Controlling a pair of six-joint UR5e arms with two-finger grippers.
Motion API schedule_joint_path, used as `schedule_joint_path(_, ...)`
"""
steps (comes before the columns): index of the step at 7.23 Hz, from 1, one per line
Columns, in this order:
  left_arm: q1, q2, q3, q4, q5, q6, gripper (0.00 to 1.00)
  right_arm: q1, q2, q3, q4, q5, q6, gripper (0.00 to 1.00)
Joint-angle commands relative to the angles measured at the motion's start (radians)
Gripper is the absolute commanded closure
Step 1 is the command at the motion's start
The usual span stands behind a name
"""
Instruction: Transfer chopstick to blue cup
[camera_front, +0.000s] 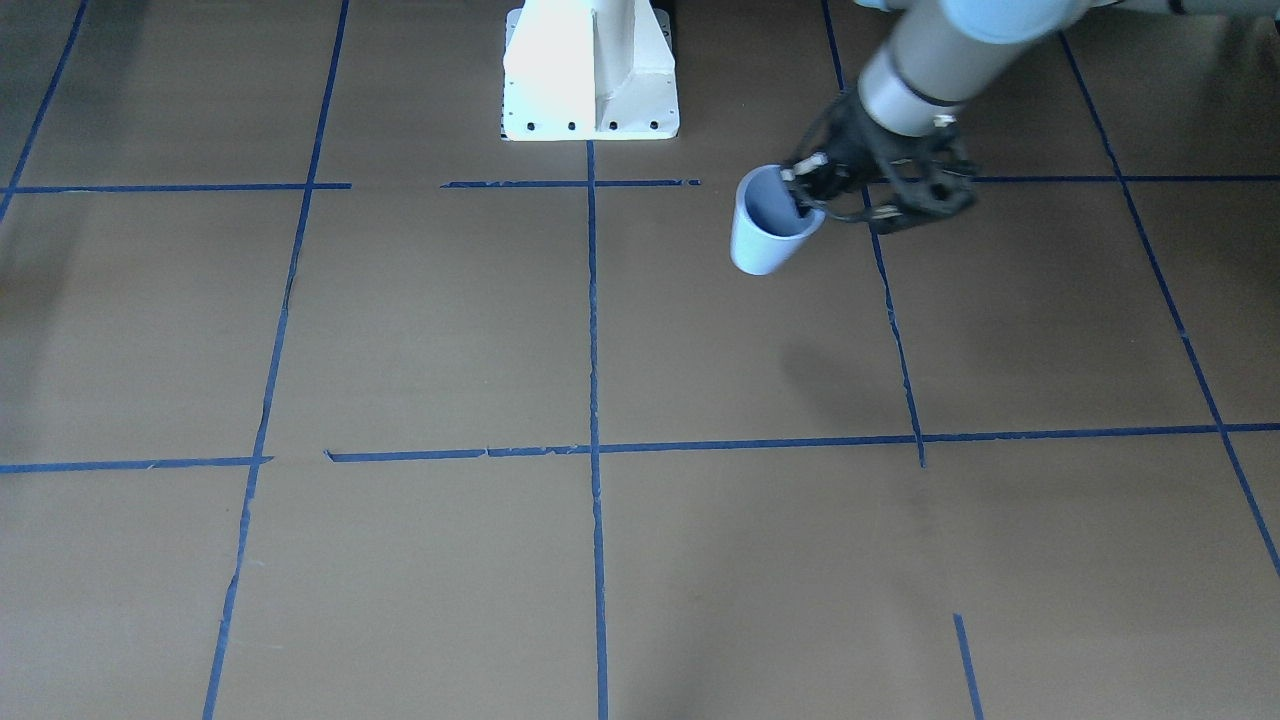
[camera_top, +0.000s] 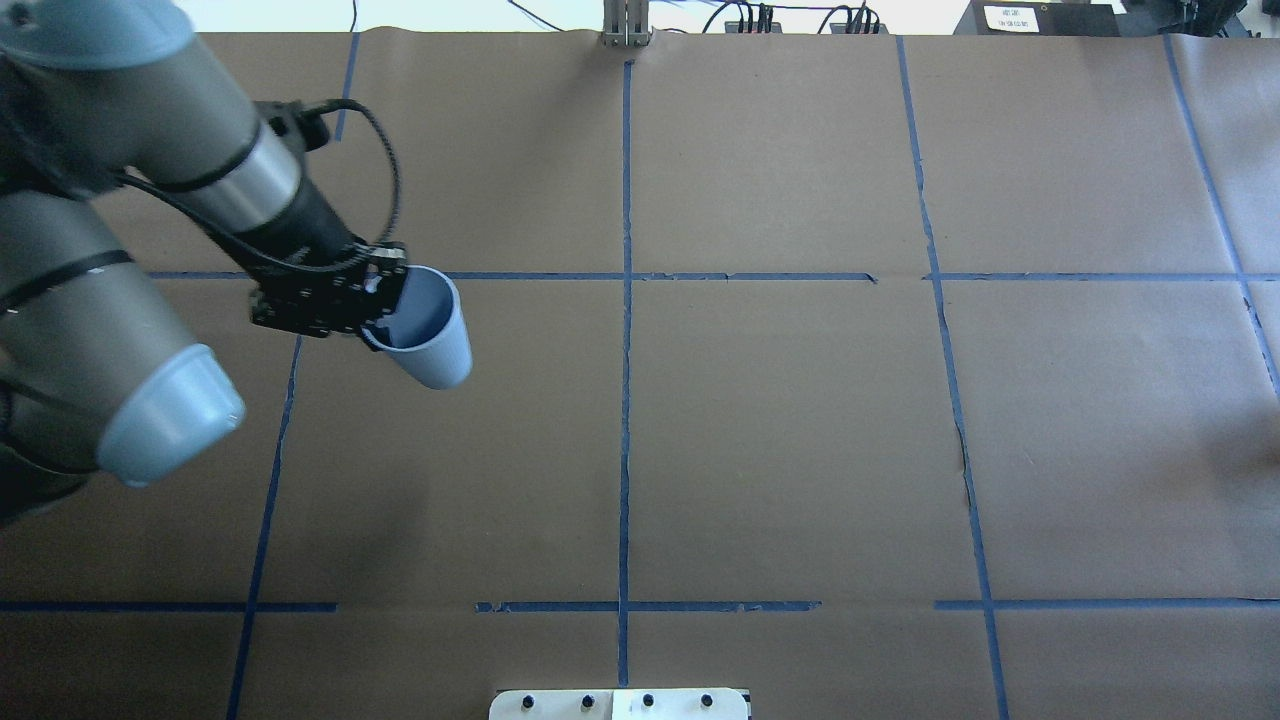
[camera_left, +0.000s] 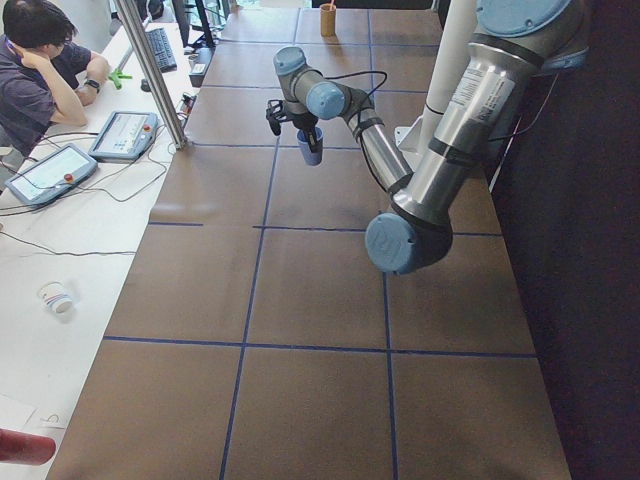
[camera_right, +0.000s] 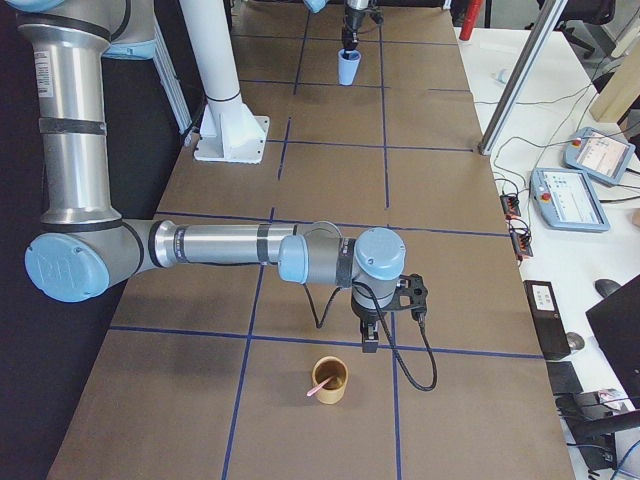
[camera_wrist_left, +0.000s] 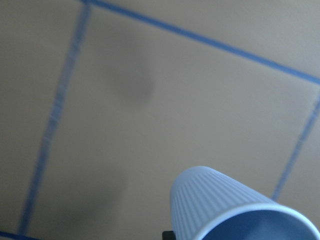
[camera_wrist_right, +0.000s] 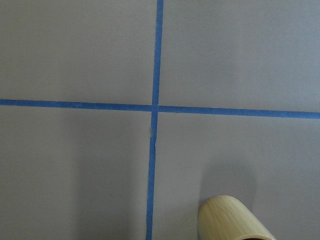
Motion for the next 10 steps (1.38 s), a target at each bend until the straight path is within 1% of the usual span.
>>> schedule_joint_path(1, 0.131, -0.133, 0.213, -0.238, 0.127, -0.201, 1.0, 0.0, -0.006, -0.001, 0.0, 0.002, 0.001, 0.0)
schedule_joint_path(2, 0.15, -0.171, 0.333, -0.336, 0.158, -0.207, 1.0, 0.0, -0.006, -0.001, 0.0, 0.004, 0.004, 0.0)
schedule_joint_path(3, 0.163, -0.18, 0.369, -0.37, 0.185, -0.209, 1.0, 0.0, -0.006, 0.001, -0.002, 0.004, 0.004, 0.0)
schedule_joint_path(6, 0.183, -0.182, 0.383, -0.377, 0.19, -0.207, 0.98, 0.0, -0.006, 0.001, -0.002, 0.005, 0.002, 0.0)
schedule_joint_path(7, 0.19, -0.181, 0.408, -0.413, 0.19, -0.207, 0.97, 0.0, -0.006, 0.001, -0.002, 0.005, 0.002, 0.0)
schedule_joint_path(9, 0.19, -0.181, 0.42, -0.43, 0.19, -0.206, 0.97, 0.0, -0.006, -0.001, -0.002, 0.004, 0.002, 0.0)
schedule_joint_path(10, 0.19, -0.179, 0.42, -0.43, 0.19, -0.204, 0.82, 0.0, -0.006, -0.001, -0.002, 0.004, 0.002, 0.0)
